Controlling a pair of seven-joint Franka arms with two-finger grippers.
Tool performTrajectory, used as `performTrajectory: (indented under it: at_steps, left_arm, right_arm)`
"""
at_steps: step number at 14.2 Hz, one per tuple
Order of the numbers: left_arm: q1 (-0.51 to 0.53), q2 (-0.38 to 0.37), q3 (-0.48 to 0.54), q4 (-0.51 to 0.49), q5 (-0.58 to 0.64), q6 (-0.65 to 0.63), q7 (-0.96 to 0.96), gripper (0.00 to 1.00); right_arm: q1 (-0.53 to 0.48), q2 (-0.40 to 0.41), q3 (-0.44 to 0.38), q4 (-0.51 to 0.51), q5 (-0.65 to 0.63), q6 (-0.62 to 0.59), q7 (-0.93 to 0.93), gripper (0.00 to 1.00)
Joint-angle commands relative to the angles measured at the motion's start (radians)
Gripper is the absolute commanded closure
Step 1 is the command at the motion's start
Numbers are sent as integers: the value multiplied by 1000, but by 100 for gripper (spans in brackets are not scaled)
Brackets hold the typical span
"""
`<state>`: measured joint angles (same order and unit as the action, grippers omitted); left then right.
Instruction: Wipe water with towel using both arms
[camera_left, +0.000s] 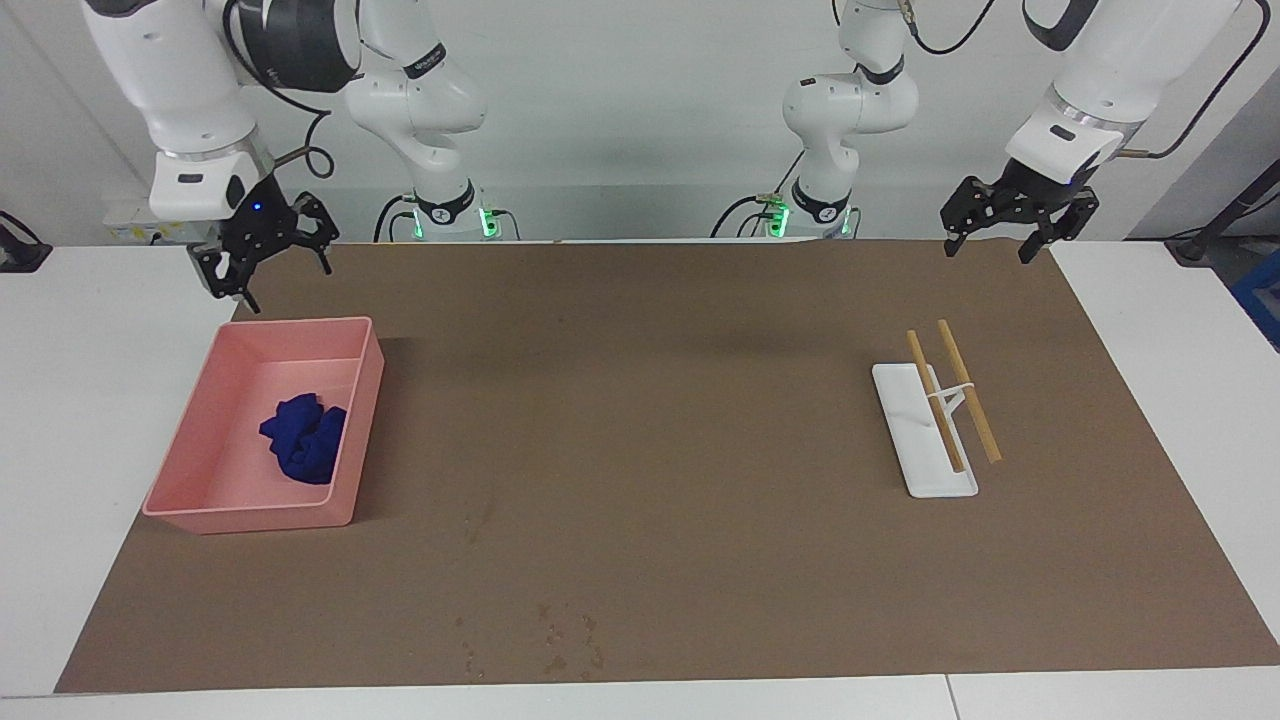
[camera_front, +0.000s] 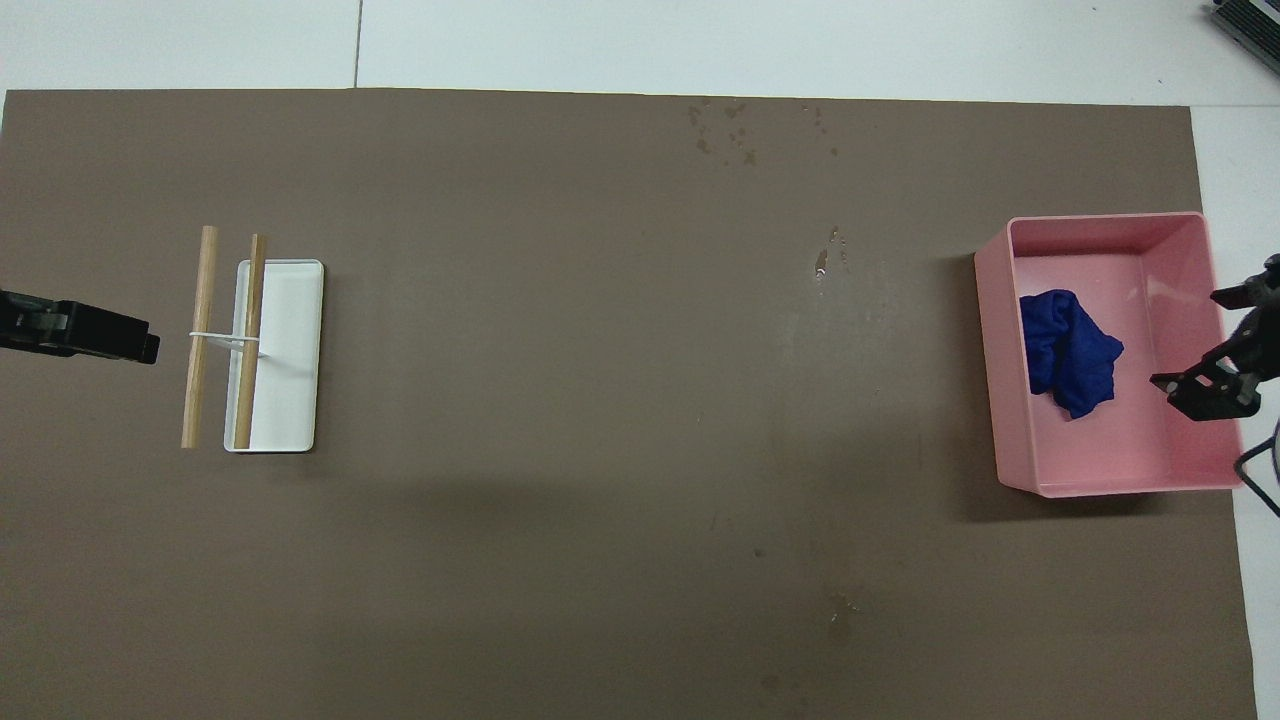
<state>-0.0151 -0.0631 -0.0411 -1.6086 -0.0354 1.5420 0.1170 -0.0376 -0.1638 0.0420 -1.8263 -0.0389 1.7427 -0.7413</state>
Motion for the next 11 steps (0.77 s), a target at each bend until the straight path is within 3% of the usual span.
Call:
performTrajectory:
  at_steps: [1, 5, 11]
  left_arm:
    - [12, -24, -9, -28, 14, 9, 13, 0]
    - [12, -24, -9, -28, 14, 9, 13, 0]
    - [12, -24, -9, -28, 14, 9, 13, 0]
  right_arm:
    - [-5, -65, 94, 7, 48, -75, 162, 0]
    - [-5, -134, 137, 15, 145, -202, 449, 0]
    - [-44, -146, 115, -4, 146, -210, 462, 0]
